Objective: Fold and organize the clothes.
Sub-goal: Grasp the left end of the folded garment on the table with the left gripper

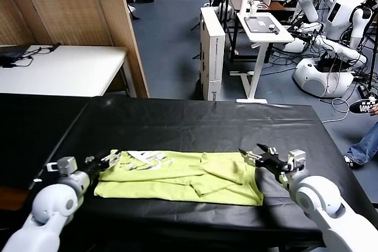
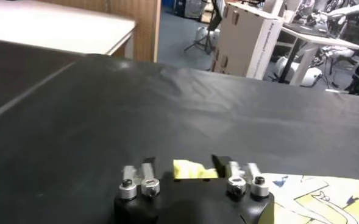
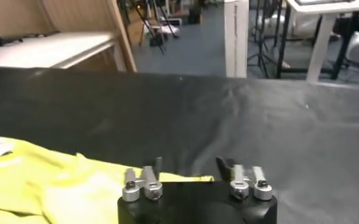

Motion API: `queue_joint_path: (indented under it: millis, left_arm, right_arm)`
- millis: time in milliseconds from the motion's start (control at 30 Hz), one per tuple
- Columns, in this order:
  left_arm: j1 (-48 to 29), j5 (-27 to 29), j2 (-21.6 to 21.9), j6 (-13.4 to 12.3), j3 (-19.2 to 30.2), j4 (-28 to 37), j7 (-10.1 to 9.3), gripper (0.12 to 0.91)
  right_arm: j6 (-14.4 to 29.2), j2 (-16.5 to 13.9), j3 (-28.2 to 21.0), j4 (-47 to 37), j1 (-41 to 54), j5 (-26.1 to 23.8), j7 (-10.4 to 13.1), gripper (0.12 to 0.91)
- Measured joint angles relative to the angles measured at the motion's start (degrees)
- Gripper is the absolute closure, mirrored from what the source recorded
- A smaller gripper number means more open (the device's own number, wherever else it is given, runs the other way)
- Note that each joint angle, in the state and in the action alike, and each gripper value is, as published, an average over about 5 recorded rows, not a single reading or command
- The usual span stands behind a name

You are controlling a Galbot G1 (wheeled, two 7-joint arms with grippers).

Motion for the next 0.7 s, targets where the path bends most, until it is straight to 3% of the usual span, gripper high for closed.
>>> queue_joint_path:
  millis: [133,200,333,367,467,700]
  left_arm:
    - [3.1,-6.5,3.5,3.6,-2.4,-2.7,-0.25,0.125]
    - [4.8,-9.0,4.8,5.7,-3.8,-4.3,0.54,0.124]
    - [8.0,-10.0,5.8,8.8,-7.3,-5.9,6.36,0.123]
    - [8.4,-9.2,5.8,8.9,-7.7,-5.7,7.74,0.123]
    - [8.5,-7.2,5.6,8.2,-7.7,-4.7,9.43,0.123]
    - [9.1,-7.7,5.2,8.3,-7.8,-2.4,11.33,0.123]
  right_arm:
    - [4.4,-0.6,4.6,3.0,-4.6,1.5,0.6,0.118]
    - [6.3,-0.3,7.0,4.5,-7.2,2.3,0.7,0.118]
    - [8.2,1.2,11.4,7.1,-12.6,3.0,0.7,0.118]
    - [8.3,1.6,12.4,7.7,-13.9,3.0,0.7,0.118]
    - [8.6,2.6,14.8,9.1,-16.8,3.0,0.7,0.118]
    - [8.5,3.4,16.8,9.9,-19.1,2.8,0.7,0.118]
